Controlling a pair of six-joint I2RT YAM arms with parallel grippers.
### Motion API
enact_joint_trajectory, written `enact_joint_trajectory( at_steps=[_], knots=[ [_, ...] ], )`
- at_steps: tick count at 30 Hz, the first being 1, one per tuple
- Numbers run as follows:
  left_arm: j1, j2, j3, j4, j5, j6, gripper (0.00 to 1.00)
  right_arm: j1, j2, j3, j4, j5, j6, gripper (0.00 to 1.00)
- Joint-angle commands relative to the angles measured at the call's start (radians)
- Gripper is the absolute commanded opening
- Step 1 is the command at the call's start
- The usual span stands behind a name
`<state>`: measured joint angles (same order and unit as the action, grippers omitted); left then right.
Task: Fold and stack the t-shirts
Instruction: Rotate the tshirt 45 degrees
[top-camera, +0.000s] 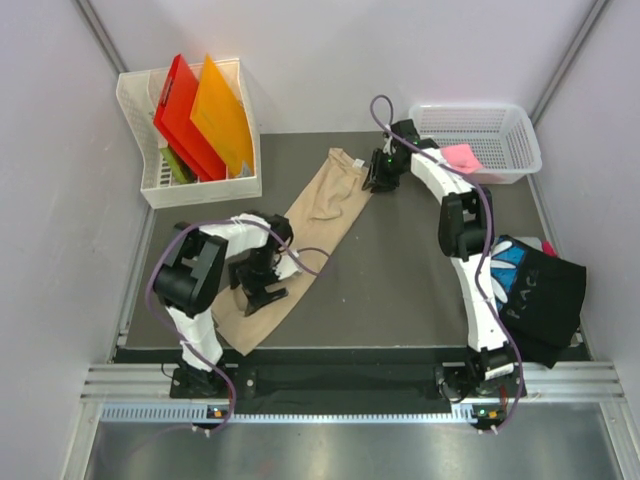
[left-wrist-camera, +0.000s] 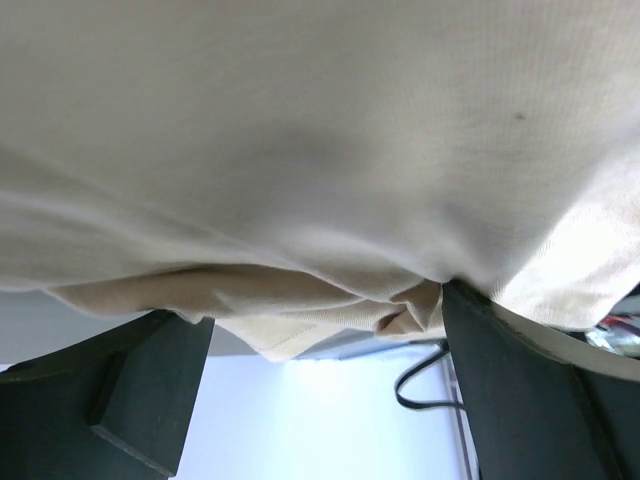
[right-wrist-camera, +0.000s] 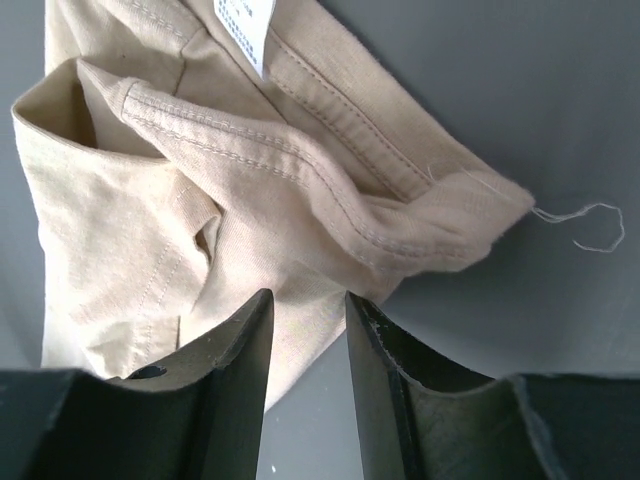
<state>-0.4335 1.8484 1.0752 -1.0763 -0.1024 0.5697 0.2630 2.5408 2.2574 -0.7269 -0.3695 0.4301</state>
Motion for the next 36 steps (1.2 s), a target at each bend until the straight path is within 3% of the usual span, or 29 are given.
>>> enact_joint_trajectory(
  at_steps=[1, 11, 21, 30, 36],
  knots=[
    [-0.071, 0.109, 0.041, 0.145, 0.417, -0.036, 0.99, -0.062, 0.093, 0.04, 0.104, 0.112, -0.014, 0.36],
    [-0.152, 0.276, 0.346, 0.108, 0.515, -0.09, 0.99, -0.103, 0.121, 0.116, 0.145, 0.092, 0.004, 0.35],
    [-0.194, 0.295, 0.479, 0.07, 0.569, -0.125, 0.99, -0.097, 0.121, 0.111, 0.156, 0.02, -0.014, 0.35],
    [-0.076, 0.045, 0.431, -0.085, 0.602, -0.113, 0.99, -0.012, 0.01, 0.041, 0.072, 0.009, -0.076, 0.36],
    [0.067, -0.095, 0.365, -0.209, 0.624, -0.088, 0.99, 0.041, -0.091, 0.022, -0.002, 0.026, -0.102, 0.49]
  ],
)
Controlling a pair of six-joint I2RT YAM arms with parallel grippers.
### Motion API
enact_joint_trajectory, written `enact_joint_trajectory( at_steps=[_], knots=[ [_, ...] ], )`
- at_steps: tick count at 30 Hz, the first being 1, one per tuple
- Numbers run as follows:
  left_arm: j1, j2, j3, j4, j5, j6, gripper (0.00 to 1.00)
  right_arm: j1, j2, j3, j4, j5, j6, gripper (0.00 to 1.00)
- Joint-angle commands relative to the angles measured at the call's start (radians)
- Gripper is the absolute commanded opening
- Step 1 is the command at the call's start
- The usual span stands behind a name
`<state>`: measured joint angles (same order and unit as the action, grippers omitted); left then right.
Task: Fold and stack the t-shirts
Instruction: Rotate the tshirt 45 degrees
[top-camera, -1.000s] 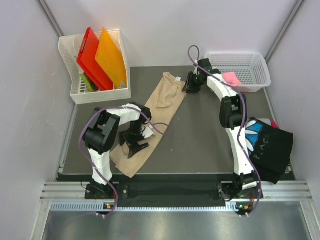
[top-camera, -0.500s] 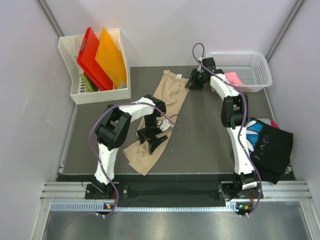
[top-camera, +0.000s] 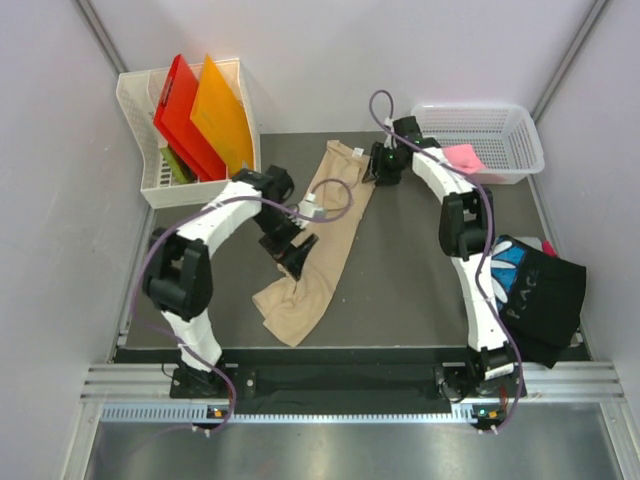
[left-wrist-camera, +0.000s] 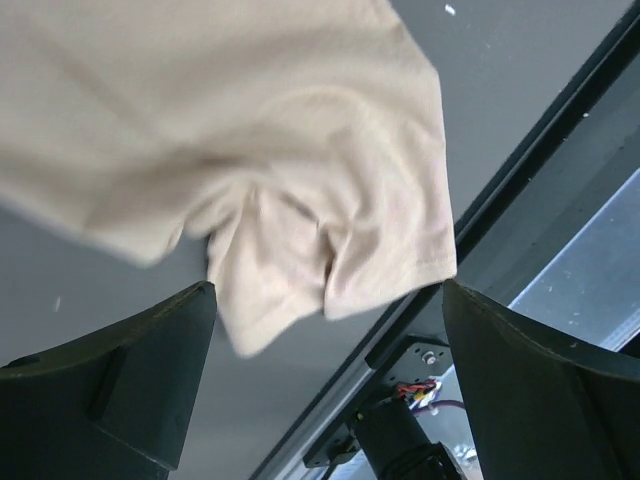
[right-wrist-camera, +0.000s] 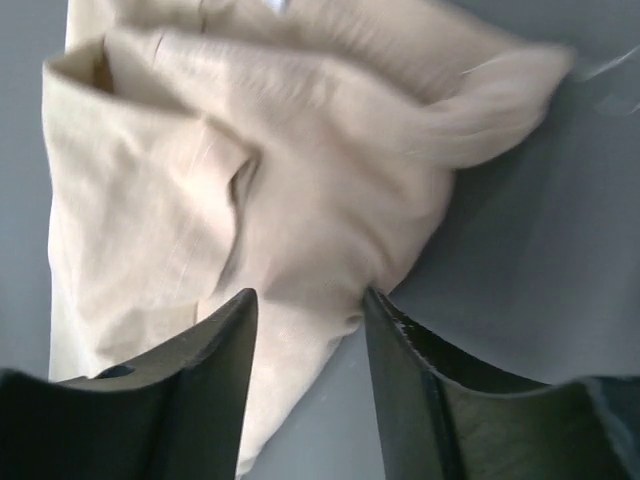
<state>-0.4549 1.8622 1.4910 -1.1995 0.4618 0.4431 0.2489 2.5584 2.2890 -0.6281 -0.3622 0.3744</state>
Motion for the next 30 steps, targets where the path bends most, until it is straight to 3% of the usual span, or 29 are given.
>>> enact_joint_trajectory(
  at_steps=[1, 7, 9, 13, 16, 19, 23, 30],
  knots=[
    [0.107, -0.139, -0.061, -0.097, 0.067, 0.042, 0.99, 0.065, -0.133, -0.008, -0.113, 0.023, -0.051, 0.5],
    [0.298, -0.285, -0.149, -0.155, 0.028, 0.074, 0.99, 0.116, -0.286, -0.042, -0.209, 0.11, -0.091, 0.57],
    [0.384, -0.323, -0.169, -0.152, -0.031, 0.083, 0.99, 0.134, -0.345, -0.092, -0.226, 0.162, -0.109, 0.62],
    [0.502, -0.38, -0.201, -0.123, -0.114, 0.1, 0.99, 0.196, -0.516, -0.259, -0.251, 0.207, -0.12, 0.61],
    [0.495, -0.385, -0.195, -0.118, -0.014, 0.123, 0.99, 0.231, -0.579, -0.382, -0.219, 0.194, -0.106, 0.58],
    [0.397, -0.341, -0.155, -0.124, 0.077, 0.109, 0.99, 0.247, -0.55, -0.425, -0.205, 0.143, -0.072, 0.55],
    [0.222, -0.287, -0.164, -0.045, 0.093, 0.101, 0.99, 0.271, -0.469, -0.408, -0.18, 0.092, -0.025, 0.52],
    [0.185, -0.207, -0.261, -0.016, 0.153, 0.108, 0.99, 0.305, -0.302, -0.31, -0.114, -0.021, 0.053, 0.51]
  ],
)
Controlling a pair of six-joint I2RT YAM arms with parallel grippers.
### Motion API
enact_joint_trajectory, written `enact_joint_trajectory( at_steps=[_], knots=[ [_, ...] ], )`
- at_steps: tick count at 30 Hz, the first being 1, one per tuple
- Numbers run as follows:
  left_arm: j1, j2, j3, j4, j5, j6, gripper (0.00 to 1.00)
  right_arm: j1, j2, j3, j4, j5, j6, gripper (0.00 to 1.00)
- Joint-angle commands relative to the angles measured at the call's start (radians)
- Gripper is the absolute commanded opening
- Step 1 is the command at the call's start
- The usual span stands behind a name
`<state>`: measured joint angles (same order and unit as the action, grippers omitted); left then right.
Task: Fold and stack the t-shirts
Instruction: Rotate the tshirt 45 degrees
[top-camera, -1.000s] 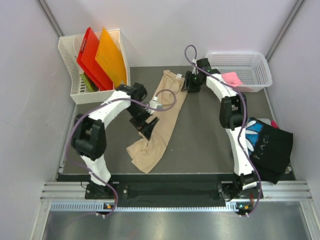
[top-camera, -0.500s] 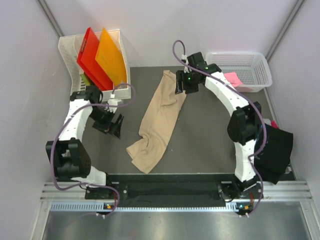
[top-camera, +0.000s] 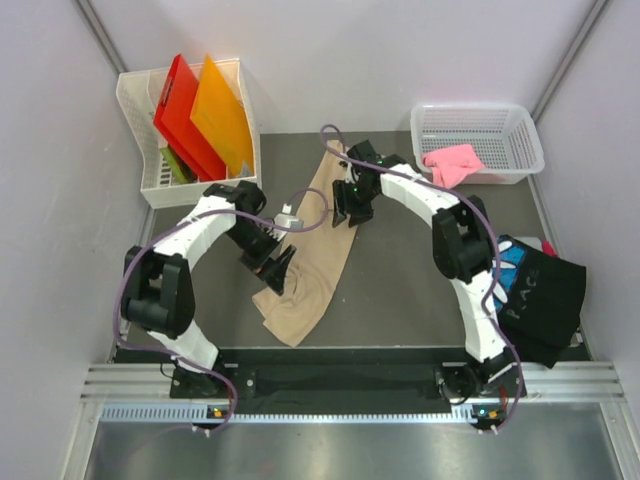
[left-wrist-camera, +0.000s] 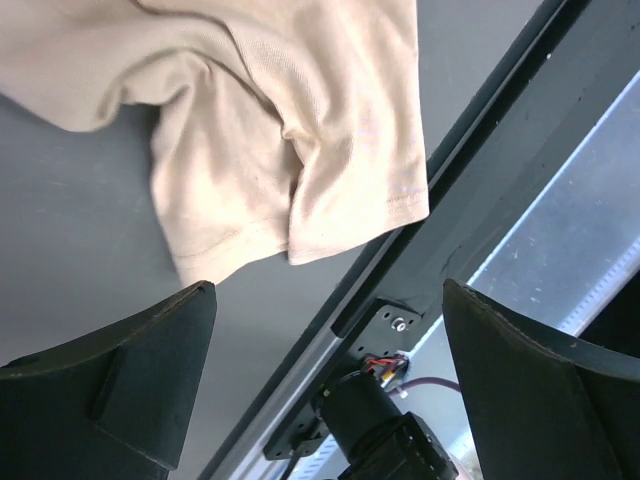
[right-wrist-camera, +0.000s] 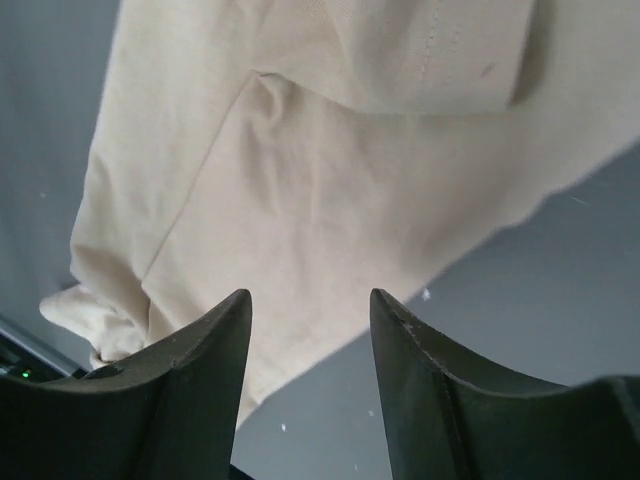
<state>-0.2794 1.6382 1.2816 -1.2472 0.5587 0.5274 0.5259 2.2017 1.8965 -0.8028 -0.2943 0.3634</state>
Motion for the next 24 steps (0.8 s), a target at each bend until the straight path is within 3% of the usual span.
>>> enact_joint_trajectory(
  at_steps=[1, 7, 13, 24],
  knots=[
    [0.008, 0.015, -0.082, 0.038, 0.043, 0.022, 0.99, 0.029, 0.07, 0.108, 0.074, -0.098, 0.074, 0.51],
    [0.008, 0.044, -0.153, 0.08, 0.023, 0.025, 0.99, 0.034, 0.165, 0.161, 0.135, -0.17, 0.134, 0.5],
    [0.005, 0.098, -0.119, 0.051, 0.081, 0.032, 0.99, 0.034, 0.207, 0.176, 0.172, -0.189, 0.161, 0.48],
    [0.008, 0.273, -0.091, 0.083, -0.108, -0.07, 0.99, 0.026, 0.25, 0.232, 0.166, -0.184, 0.146, 0.47]
  ],
)
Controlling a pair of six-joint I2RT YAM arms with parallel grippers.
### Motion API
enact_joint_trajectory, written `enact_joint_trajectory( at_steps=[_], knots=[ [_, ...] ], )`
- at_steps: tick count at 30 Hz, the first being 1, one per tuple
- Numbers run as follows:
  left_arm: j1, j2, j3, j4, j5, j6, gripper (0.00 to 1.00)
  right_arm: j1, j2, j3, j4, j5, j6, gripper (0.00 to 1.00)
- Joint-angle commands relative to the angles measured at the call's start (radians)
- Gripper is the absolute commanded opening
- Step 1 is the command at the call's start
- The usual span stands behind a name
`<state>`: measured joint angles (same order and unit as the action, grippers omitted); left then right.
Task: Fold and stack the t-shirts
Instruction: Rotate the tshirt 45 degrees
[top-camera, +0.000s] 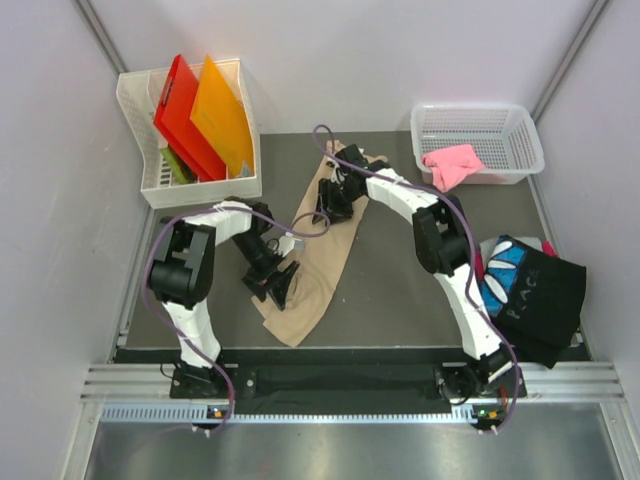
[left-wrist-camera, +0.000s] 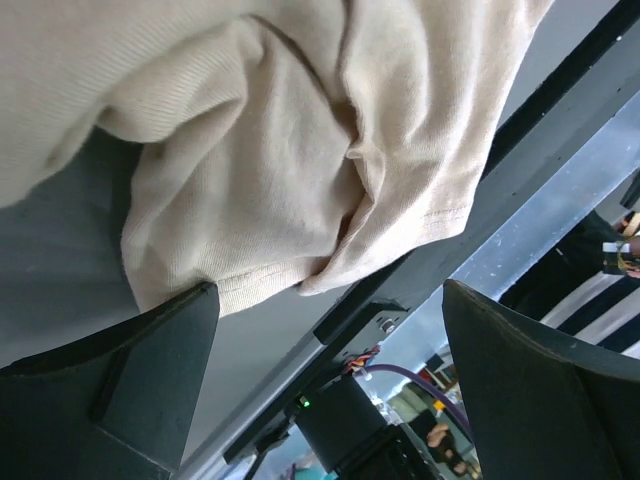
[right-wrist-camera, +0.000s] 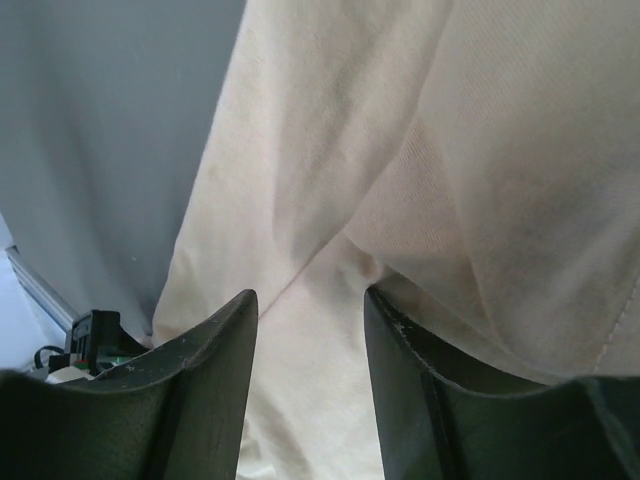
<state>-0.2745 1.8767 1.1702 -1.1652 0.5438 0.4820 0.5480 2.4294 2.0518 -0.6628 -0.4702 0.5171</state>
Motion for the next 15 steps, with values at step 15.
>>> enact_joint_trajectory(
  at_steps=[15],
  knots=[
    [0.064, -0.175, -0.13, -0.131, -0.274, 0.026, 0.99, -0.135, 0.163, 0.176, 0.043, -0.05, 0.009, 0.47]
  ],
)
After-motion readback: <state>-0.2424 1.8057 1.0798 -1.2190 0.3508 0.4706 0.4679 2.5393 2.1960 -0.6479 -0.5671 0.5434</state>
